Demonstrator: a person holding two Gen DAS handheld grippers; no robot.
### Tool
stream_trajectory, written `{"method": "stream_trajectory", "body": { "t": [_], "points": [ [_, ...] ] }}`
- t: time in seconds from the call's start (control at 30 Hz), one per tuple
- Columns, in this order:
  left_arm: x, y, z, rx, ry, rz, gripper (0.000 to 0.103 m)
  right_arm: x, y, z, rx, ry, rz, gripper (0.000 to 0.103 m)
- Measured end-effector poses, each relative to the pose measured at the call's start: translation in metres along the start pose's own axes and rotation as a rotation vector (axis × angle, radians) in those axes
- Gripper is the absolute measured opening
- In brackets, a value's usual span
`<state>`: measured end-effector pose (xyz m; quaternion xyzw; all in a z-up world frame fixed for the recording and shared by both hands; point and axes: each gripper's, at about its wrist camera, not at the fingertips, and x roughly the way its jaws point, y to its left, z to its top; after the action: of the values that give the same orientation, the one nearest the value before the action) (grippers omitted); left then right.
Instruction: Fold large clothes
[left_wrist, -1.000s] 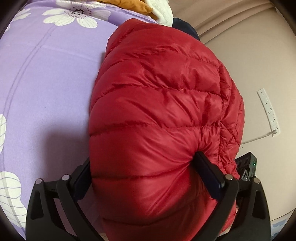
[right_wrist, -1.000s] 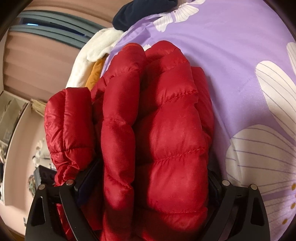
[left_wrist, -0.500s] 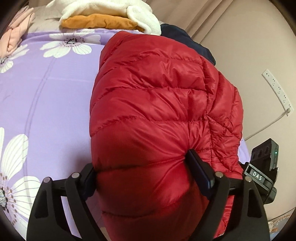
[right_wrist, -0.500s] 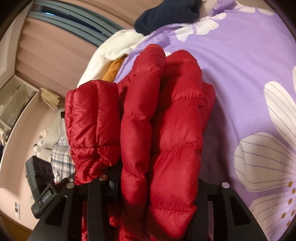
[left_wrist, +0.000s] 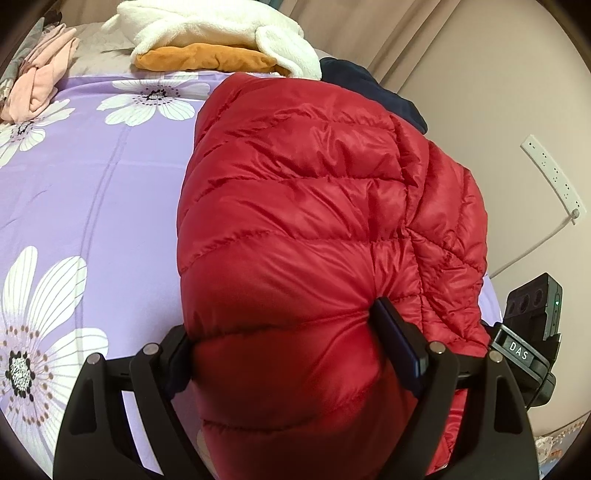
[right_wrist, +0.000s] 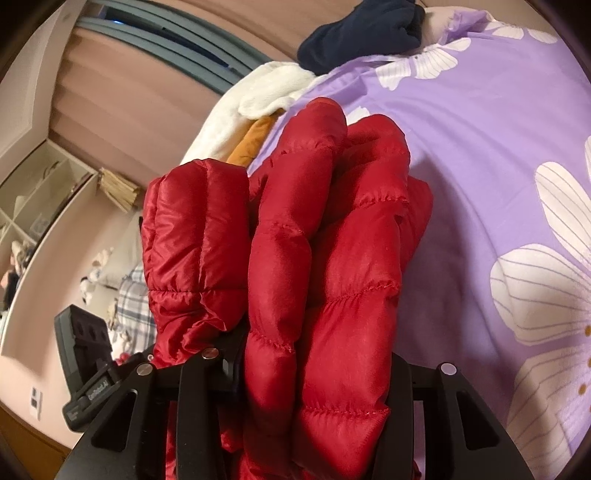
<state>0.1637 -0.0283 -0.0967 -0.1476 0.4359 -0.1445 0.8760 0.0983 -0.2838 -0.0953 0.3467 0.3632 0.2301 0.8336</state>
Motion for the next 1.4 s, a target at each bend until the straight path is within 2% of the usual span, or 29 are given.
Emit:
{"method": "stream_trajectory", "body": {
  "t": [0.7, 1.4],
  "points": [
    [-0.044, 0.001, -0.017, 0.0, -0.063, 0.024, 0.086, 0.001, 0.021, 0.009, -0.103, 0.001, 0.064, 0.044],
    [-0.08, 0.02, -0.037, -0.033, -0.116, 0.05, 0.086, 0.026, 0.039, 0.022, -0.182, 0.034, 0.102, 0.044]
  ]
}}
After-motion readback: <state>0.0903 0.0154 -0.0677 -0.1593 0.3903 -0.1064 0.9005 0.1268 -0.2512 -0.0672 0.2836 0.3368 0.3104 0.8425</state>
